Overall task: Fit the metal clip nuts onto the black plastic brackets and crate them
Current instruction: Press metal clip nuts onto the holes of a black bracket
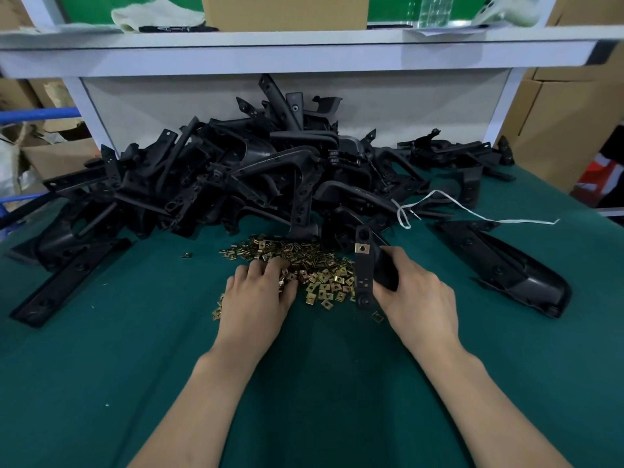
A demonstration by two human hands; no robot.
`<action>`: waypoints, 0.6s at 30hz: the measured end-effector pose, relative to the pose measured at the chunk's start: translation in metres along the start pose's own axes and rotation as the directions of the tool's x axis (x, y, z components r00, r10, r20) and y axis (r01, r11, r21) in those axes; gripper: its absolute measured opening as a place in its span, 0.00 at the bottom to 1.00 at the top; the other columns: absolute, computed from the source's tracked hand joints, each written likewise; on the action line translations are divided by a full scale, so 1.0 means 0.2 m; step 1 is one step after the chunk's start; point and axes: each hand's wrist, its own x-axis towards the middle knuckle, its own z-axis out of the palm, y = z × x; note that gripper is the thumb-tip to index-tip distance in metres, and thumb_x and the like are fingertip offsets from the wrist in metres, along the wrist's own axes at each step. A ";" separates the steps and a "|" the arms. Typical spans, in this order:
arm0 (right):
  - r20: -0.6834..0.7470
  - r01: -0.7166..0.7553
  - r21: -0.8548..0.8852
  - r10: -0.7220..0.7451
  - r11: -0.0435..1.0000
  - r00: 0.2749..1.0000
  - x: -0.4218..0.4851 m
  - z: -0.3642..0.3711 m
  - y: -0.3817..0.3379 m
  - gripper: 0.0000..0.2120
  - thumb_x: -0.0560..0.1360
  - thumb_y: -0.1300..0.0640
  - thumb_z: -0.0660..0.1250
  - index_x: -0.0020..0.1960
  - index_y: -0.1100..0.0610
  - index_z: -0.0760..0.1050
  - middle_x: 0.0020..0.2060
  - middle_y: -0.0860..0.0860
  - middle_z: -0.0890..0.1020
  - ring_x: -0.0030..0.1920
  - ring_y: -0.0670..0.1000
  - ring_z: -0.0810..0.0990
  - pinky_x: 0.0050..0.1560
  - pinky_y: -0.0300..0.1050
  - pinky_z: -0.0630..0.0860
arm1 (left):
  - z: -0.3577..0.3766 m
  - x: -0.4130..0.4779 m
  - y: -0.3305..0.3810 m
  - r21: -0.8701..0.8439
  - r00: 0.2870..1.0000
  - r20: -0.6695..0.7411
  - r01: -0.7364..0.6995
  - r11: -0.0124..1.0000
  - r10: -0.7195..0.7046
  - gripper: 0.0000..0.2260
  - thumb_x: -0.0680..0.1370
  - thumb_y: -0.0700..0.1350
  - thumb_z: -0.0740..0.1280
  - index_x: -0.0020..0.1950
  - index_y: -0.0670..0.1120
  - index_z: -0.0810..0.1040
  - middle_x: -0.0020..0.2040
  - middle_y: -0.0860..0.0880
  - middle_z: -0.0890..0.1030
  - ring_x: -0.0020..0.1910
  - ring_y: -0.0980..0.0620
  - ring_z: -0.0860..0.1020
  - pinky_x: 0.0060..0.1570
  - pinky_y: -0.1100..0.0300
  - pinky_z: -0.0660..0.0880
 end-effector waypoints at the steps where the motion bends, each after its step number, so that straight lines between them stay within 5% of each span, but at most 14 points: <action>1: -0.004 0.002 0.001 -0.002 1.000 1.000 0.00 0.00 0.00 0.16 0.76 0.40 0.66 0.60 0.44 0.71 0.44 0.44 0.83 0.41 0.58 0.82 0.36 0.47 0.68 | 0.00 0.01 0.00 -0.023 1.000 -0.016 -0.001 1.000 0.001 0.17 0.82 0.56 0.62 0.68 0.50 0.74 0.58 0.46 0.79 0.59 0.43 0.74 0.59 0.50 0.70; 10: -0.009 -0.001 0.035 0.001 0.999 1.000 0.00 -0.01 0.00 0.18 0.75 0.39 0.63 0.61 0.46 0.73 0.43 0.44 0.83 0.40 0.58 0.82 0.37 0.49 0.73 | -0.02 0.01 0.01 -0.132 0.993 -0.107 0.040 0.990 -0.054 0.12 0.82 0.52 0.64 0.60 0.47 0.77 0.53 0.48 0.82 0.55 0.45 0.75 0.46 0.51 0.72; 18: -0.007 -0.007 0.049 0.008 0.999 1.000 0.00 0.00 0.01 0.19 0.75 0.36 0.58 0.60 0.44 0.71 0.41 0.43 0.82 0.39 0.57 0.81 0.37 0.48 0.69 | -0.03 -0.01 0.02 -0.233 0.988 -0.130 0.047 0.971 -0.079 0.08 0.81 0.45 0.66 0.59 0.46 0.76 0.53 0.49 0.82 0.52 0.45 0.76 0.47 0.52 0.69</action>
